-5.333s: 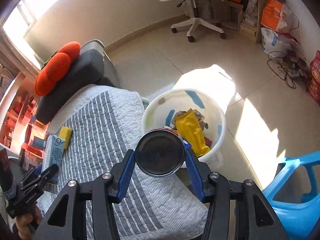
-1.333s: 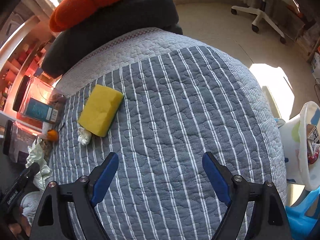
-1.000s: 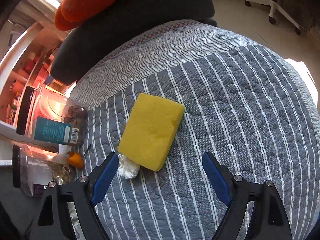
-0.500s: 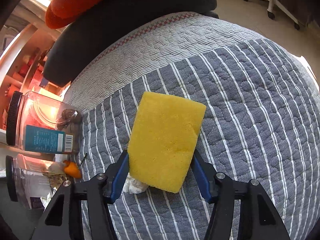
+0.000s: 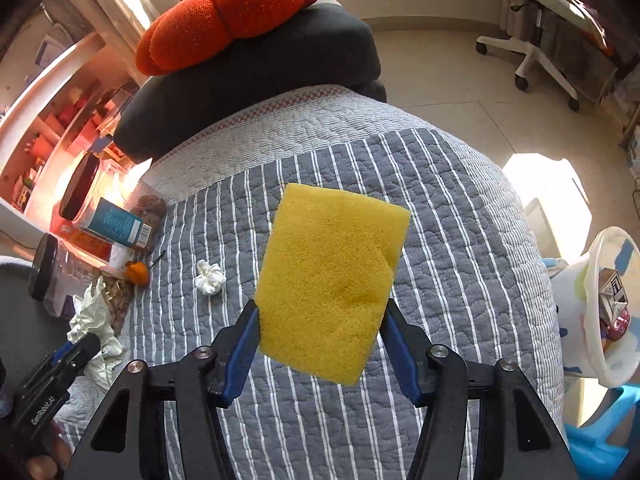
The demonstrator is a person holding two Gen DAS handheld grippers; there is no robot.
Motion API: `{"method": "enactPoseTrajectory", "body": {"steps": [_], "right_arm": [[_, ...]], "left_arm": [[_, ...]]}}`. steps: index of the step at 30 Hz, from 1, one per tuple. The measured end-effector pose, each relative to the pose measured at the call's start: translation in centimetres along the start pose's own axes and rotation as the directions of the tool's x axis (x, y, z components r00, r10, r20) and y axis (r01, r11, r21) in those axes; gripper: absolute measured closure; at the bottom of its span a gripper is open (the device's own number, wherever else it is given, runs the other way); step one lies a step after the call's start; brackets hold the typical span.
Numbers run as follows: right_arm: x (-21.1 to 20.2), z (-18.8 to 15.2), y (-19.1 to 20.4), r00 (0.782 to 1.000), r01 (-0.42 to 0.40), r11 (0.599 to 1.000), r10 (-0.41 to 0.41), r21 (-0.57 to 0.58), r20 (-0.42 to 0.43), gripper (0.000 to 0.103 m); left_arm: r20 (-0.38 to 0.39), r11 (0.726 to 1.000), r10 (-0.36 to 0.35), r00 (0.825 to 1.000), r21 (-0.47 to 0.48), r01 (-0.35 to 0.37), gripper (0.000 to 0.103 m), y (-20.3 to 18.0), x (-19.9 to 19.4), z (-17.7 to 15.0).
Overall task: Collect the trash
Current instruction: 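Grasp and lift the yellow sponge with the right gripper while the left gripper holds the paper, then carry the yellow sponge to the bucket and release it with the right gripper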
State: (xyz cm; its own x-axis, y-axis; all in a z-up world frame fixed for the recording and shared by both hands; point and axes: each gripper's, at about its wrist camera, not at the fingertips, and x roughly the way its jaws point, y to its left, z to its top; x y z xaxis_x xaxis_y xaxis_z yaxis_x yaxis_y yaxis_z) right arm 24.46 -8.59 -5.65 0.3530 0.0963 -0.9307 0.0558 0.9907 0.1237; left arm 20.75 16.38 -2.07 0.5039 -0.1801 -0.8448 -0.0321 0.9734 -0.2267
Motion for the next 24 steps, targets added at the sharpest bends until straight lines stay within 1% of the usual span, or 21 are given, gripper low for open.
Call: {"method": "enactPoseTrajectory", "body": {"steps": [6, 10, 15, 20, 24], "right_arm": [[-4.6, -1.5, -3.1, 0.998, 0.027, 1.0, -0.027, -0.008, 0.061, 0.043], [-6.4, -2.7, -5.2, 0.993, 0.04, 0.999, -0.037, -0.017, 0.109, 0.043], [-6.7, -3.4, -9.2, 0.997, 0.032, 0.999, -0.034, 0.036, 0.067, 0.043], [-8.3, -3.5, -13.4, 0.993, 0.066, 0.995, -0.072, 0.075, 0.09, 0.043], [-9.1, -3.6, -18.0, 0.994, 0.064, 0.985, -0.078, 0.161, 0.08, 0.043]], "left_arm": [[0.009, 0.999, -0.033, 0.999, 0.011, 0.033, 0.059, -2.7, -0.4, -0.6], [0.01, 0.998, -0.056, 0.998, 0.041, 0.055, 0.059, -5.1, -0.4, -0.9], [0.0, 0.992, -0.085, 0.996, 0.09, 0.085, 0.059, -8.3, 0.3, -0.9], [-0.017, 0.984, -0.121, 0.993, 0.128, 0.122, 0.059, -11.6, 1.5, -0.6], [-0.033, 0.976, -0.149, 0.988, 0.153, 0.152, 0.059, -14.4, 2.7, -0.5]]}}
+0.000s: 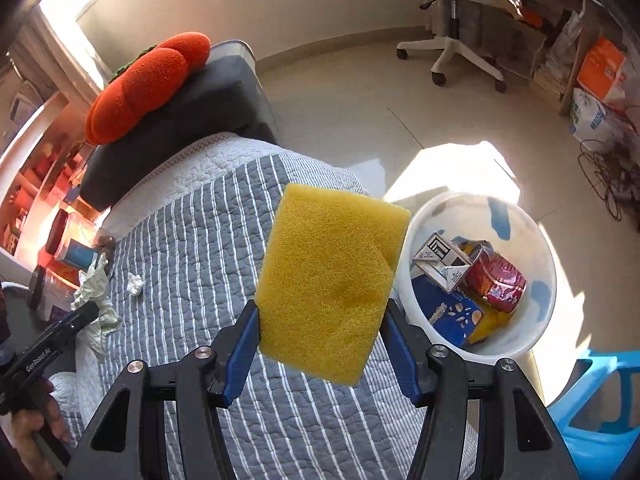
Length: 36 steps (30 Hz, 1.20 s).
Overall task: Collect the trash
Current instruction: 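Carry the yellow sponge to the bucket and release it with the right gripper, then carry the crumpled paper to the bucket and release it with the left gripper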
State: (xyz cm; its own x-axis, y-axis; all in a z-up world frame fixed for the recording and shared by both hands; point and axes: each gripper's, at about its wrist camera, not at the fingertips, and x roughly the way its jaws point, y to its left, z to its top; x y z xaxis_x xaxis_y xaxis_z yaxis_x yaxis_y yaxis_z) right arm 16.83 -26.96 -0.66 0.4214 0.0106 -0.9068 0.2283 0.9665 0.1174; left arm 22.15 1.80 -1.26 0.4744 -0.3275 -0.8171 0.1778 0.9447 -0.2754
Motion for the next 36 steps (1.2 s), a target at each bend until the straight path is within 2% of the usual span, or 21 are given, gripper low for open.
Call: {"method": "enactPoseTrajectory", "body": {"steps": [6, 9, 12, 16, 18, 22, 29, 34, 36], "right_arm": [[-0.7, 0.8, -6.9, 0.999, 0.048, 0.99, -0.049, 0.13, 0.006, 0.043], [-0.9, 1.2, -9.9, 0.995, 0.093, 0.979, -0.096, 0.18, 0.01, 0.042], [-0.7, 1.4, -12.5, 0.994, 0.106, 0.966, -0.108, 0.235, -0.005, 0.042], [0.2, 1.4, -14.8, 0.992, 0.125, 0.952, -0.121, 0.279, -0.031, 0.04], [1.1, 1.3, -15.6, 0.991, 0.132, 0.945, -0.119, 0.299, -0.062, 0.032], [1.3, 0.7, -16.9, 0.991, 0.122, 0.932, -0.097, 0.341, -0.09, 0.03], [-2.9, -1.0, -18.3, 0.994, 0.11, 0.94, -0.102, 0.324, -0.042, 0.023], [-4.6, -3.0, -20.5, 0.99, 0.139, 0.942, -0.131, 0.306, -0.046, 0.023], [-5.3, -3.6, -21.6, 0.989, 0.146, 0.938, -0.141, 0.313, -0.042, 0.023]], "left_arm": [[-0.024, 0.998, -0.042, 0.999, 0.044, 0.043, 0.059, -3.4, 2.0, 0.2], [-0.035, 0.996, -0.05, 0.998, 0.066, 0.053, 0.059, -4.6, 2.6, 0.2], [-0.045, 0.995, -0.054, 0.998, 0.082, 0.058, 0.059, -5.5, 2.9, 0.1], [-0.051, 0.993, -0.064, 0.997, 0.098, 0.069, 0.059, -6.4, 3.1, -0.2], [-0.053, 0.991, -0.073, 0.996, 0.106, 0.078, 0.059, -7.0, 3.1, -0.4], [-0.061, 0.984, -0.085, 0.994, 0.149, 0.094, 0.059, -8.7, 3.0, -1.0], [-0.085, 0.95, -0.123, 0.989, 0.278, 0.142, 0.059, -14.6, 3.6, -1.3], [-0.131, 0.916, -0.199, 0.971, 0.326, 0.232, 0.059, -20.8, 5.5, -0.9], [-0.135, 0.899, -0.212, 0.968, 0.361, 0.247, 0.059, -23.5, 6.2, -0.8]]}}
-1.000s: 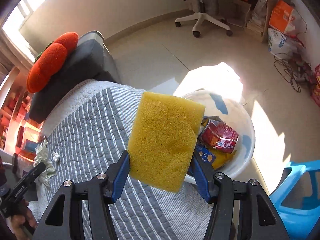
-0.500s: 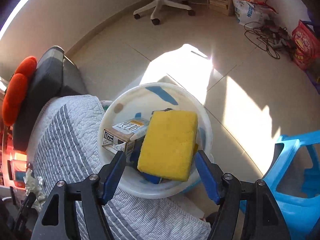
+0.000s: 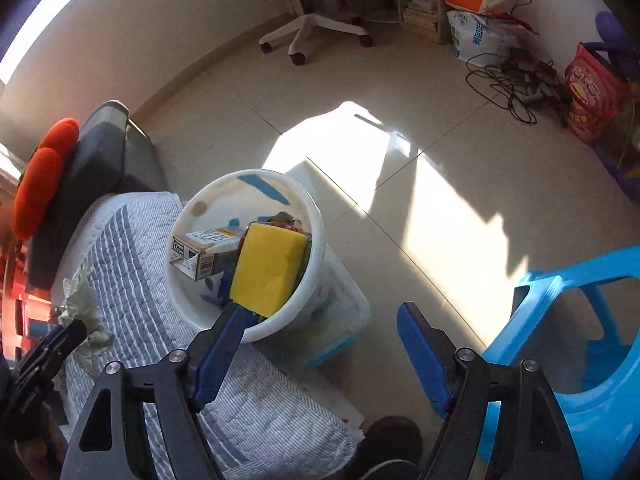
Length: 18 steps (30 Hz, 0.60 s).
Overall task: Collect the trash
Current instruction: 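Carry the crumpled paper to the bucket and release it with the left gripper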
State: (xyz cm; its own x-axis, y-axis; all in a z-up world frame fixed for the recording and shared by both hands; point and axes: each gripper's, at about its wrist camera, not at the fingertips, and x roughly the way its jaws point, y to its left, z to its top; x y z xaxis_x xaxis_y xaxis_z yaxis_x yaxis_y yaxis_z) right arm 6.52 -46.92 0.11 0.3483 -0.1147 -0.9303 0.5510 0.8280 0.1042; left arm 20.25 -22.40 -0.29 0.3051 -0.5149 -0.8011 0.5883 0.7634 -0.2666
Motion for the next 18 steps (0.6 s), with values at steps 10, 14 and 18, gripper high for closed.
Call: {"method": "enactPoseTrajectory", "body": {"steps": [10, 14, 18], "right_arm": [[-1.8, 0.2, -4.7, 0.999, -0.021, 0.997, 0.018, 0.069, 0.038, 0.023], [-2.1, 0.4, -5.2, 0.999, -0.013, 0.998, 0.01, 0.059, 0.049, 0.023], [-2.5, 0.3, -5.4, 0.998, -0.017, 0.998, 0.014, 0.057, 0.057, 0.022]], "left_arm": [[0.0, 1.0, -0.017, 1.0, 0.006, 0.017, 0.056, -4.2, 5.9, 3.9], [0.019, 0.999, -0.02, 1.0, -0.029, 0.02, 0.029, -3.7, 6.0, 4.2], [0.009, 1.0, 0.014, 1.0, -0.022, -0.014, 0.017, -2.8, 5.2, 3.5]]}}
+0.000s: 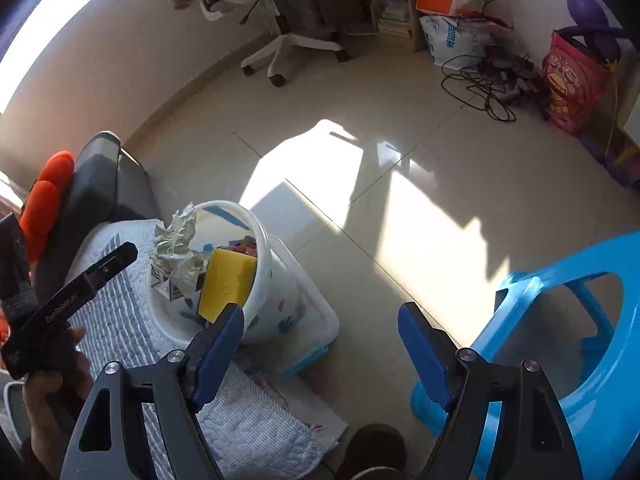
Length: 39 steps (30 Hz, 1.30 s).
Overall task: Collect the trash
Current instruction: 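Carry the crumpled paper to the bucket and release it with the left gripper, then move the left gripper to the white tissue ball and close on it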
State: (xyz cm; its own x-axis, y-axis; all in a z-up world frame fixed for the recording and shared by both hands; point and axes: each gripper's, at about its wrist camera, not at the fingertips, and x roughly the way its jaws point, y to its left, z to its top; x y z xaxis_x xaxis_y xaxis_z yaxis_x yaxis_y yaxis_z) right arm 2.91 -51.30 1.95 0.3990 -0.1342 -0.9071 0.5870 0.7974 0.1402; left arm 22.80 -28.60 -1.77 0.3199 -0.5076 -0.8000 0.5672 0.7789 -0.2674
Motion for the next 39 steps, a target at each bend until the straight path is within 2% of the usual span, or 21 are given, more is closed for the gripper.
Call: {"method": "enactPoseTrajectory", "body": {"steps": [3, 6, 10, 24, 28, 30, 35, 39], "right_arm": [[0.0, -0.1, 0.3, 1.0, 0.001, 1.0, -0.001, -0.005, 0.002, 0.022], [0.0, -0.2, 0.8, 1.0, -0.001, 1.0, 0.001, -0.016, 0.0, 0.022], [-0.1, -0.4, 2.1, 1.0, -0.001, 0.999, 0.002, -0.039, 0.003, 0.022], [0.3, -2.2, 8.5, 1.0, 0.022, 0.988, -0.023, -0.151, -0.001, 0.011], [0.9, -2.8, 11.2, 1.0, 0.002, 0.983, -0.005, -0.181, -0.015, 0.009], [1.4, -3.1, 12.9, 1.0, 0.002, 0.977, -0.004, -0.213, -0.012, 0.001], [2.6, -4.0, 17.6, 1.0, 0.016, 0.952, -0.02, -0.307, -0.01, 0.0], [3.6, -4.6, 21.0, 1.0, -0.014, 0.943, 0.007, -0.331, -0.023, 0.0]], "left_arm": [[0.002, 1.0, 0.019, 1.0, 0.017, -0.019, 0.015, 0.7, -1.0, -0.6], [0.0, 0.999, 0.031, 1.0, 0.022, -0.031, 0.006, 1.8, -2.2, -1.4], [-0.008, 0.998, 0.065, 0.998, 0.029, -0.064, 0.003, 3.7, -3.9, -2.6], [-0.037, 0.985, 0.168, 0.985, -0.038, -0.169, 0.001, 12.6, -10.4, -8.2], [-0.009, 0.962, 0.254, 0.967, -0.1, -0.254, 0.001, 16.5, -12.5, -9.4], [0.002, 0.949, 0.282, 0.96, -0.151, -0.278, 0.001, 18.5, -13.5, -9.6], [0.017, 0.92, 0.307, 0.951, -0.261, -0.292, 0.001, 23.2, -15.4, -10.6], [0.001, 0.89, 0.374, 0.928, -0.283, -0.358, 0.001, 25.9, -15.1, -11.1]]}}
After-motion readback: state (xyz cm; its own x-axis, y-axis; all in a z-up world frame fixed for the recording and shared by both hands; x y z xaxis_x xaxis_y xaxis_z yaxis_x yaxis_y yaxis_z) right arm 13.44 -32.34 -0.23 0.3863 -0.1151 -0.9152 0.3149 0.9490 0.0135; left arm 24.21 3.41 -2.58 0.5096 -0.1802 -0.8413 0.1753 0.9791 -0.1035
